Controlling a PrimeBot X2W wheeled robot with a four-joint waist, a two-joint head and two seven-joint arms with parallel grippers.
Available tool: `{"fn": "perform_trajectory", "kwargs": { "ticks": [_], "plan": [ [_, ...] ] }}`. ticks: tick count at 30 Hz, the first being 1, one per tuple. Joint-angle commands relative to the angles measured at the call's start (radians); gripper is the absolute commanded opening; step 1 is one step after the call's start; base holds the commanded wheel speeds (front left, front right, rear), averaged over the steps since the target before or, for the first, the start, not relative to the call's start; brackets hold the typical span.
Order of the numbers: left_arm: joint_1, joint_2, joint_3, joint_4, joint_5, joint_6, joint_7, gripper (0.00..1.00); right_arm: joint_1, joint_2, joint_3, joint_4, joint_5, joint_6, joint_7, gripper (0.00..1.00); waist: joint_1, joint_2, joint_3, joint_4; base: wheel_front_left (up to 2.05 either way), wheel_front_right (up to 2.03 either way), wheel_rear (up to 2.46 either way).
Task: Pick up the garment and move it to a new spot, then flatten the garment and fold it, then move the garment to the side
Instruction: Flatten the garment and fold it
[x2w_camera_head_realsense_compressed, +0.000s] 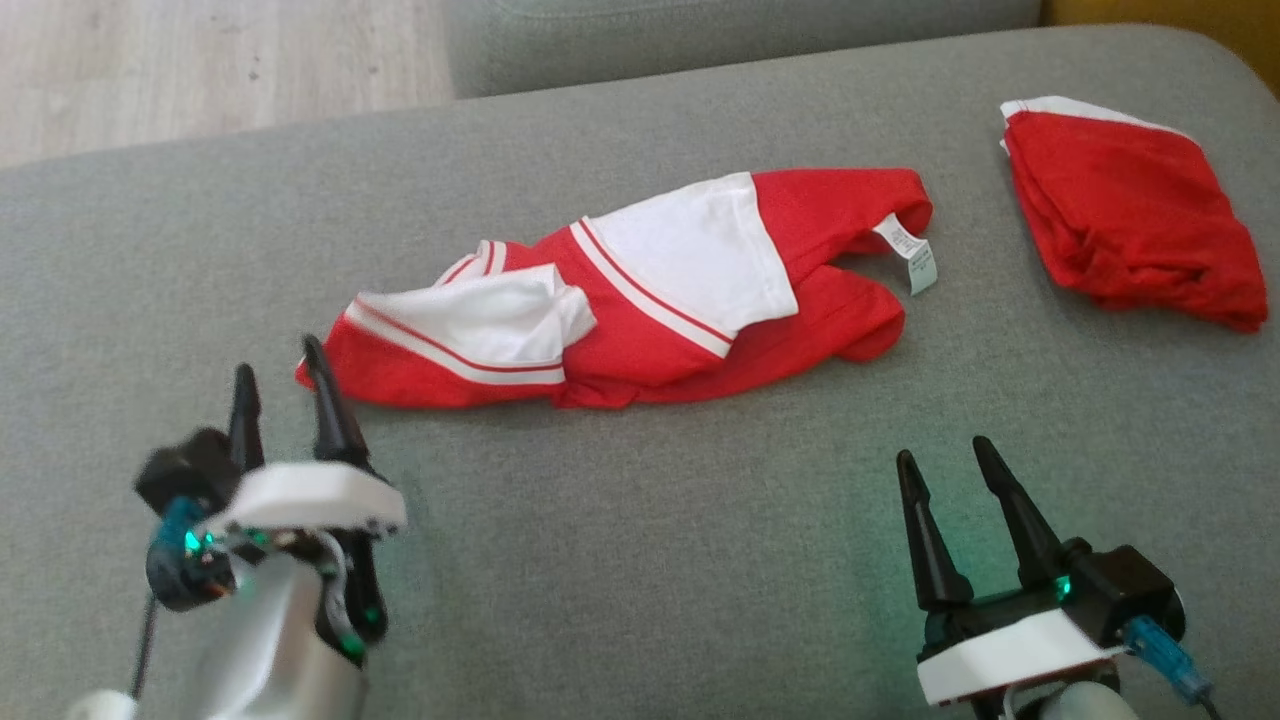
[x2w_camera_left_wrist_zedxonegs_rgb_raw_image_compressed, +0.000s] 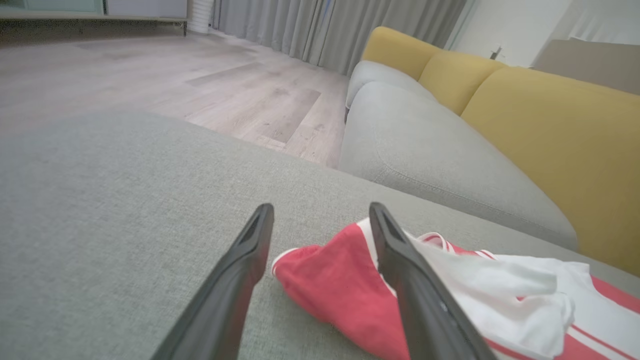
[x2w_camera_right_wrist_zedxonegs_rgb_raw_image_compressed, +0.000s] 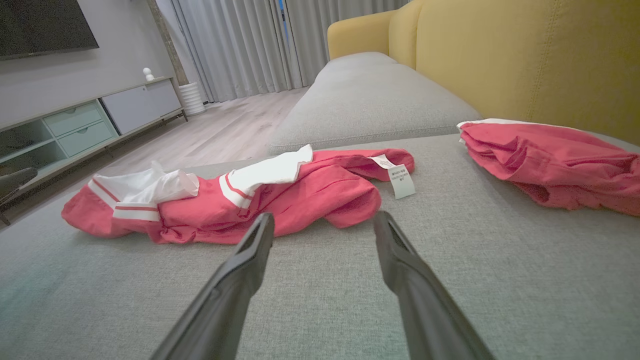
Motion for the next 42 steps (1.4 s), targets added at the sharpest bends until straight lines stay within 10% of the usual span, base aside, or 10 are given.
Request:
{"fn": "perform_trajectory", "kwargs": {
  "ticks": [1,16,42],
  "plan": [
    [0.000,0.010,0.037,-0.065,0.059,0.002,-0.009,1.00,-0.022,-0.004,0.026,-0.027,-0.006,-0.002,-0.011,1.00,0.0000,0.0000,-0.011,0.007,0.00,0.00,0.00],
    [-0.041,0.028,-0.231,-0.132,0.600,-0.018,-0.009,1.00,-0.015,-0.004,0.051,-0.021,-0.003,-0.002,-0.011,1.00,0.0000,0.0000,-0.019,0.006,0.00,0.00,0.00],
    [-0.470,0.025,-0.407,0.434,0.785,0.007,-0.008,1.00,-0.071,-0.026,0.075,-0.028,-0.007,-0.002,-0.011,1.00,0.0000,0.0000,0.105,-0.035,0.00,0.00,0.00]
  ]
}}
